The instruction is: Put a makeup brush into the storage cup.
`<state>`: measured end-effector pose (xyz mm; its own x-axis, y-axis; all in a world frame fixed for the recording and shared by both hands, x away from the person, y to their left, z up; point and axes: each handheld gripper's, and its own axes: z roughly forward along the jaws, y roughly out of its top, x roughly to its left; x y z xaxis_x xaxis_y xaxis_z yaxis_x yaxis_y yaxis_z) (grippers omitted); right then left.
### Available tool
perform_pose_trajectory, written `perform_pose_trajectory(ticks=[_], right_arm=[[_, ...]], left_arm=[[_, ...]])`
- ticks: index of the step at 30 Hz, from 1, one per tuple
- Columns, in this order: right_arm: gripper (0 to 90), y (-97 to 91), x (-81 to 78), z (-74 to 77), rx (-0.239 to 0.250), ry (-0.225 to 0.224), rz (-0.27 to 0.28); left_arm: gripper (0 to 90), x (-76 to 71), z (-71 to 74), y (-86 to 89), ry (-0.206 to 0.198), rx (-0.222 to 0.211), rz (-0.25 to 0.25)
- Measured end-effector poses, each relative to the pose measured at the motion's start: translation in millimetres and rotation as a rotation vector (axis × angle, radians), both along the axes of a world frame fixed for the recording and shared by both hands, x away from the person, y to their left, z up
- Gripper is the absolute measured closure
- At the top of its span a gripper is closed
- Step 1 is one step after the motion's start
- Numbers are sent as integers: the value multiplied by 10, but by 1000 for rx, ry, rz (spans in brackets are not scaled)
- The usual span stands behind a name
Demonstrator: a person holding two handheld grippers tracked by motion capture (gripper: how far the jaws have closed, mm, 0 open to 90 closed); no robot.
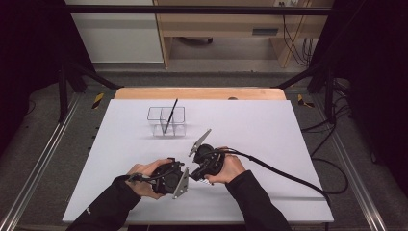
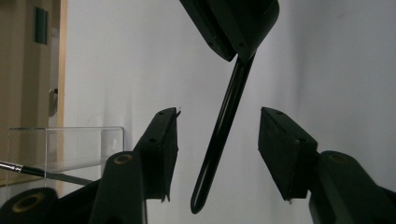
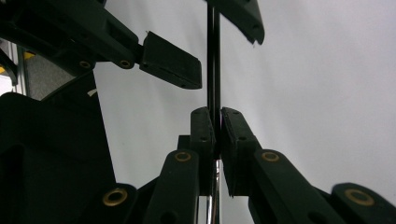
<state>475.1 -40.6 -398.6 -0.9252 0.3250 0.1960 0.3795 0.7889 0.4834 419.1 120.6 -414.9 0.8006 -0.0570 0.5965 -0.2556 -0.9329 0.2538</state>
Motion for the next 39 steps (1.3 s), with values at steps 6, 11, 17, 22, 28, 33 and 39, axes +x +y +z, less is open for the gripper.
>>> perform_pose_trajectory(ticks=[6,11,17,22,28,33,39], right_arm=[[846,6,-5,-2,-5,13,-4],[846,10,-6,-13,-7,17,4],[846,9,-7,-10,-3,20,8],[846,5,-8,-6,0,20,11],[845,2,-11,-2,2,20,15],[843,0,-20,-4,10,0,28],[826,-23,-51,30,37,-39,6]], left_arm=[[585,-10,9,-9,-6,13,-7],[659,-16,-11,-27,-22,36,-21],[755,-28,-41,-59,-43,75,-44],[799,-39,-58,-68,-48,99,-65],[824,-48,-76,-67,-44,114,-83],[828,-47,-75,-63,-37,116,-81],[828,-34,-51,-41,-17,99,-48]])
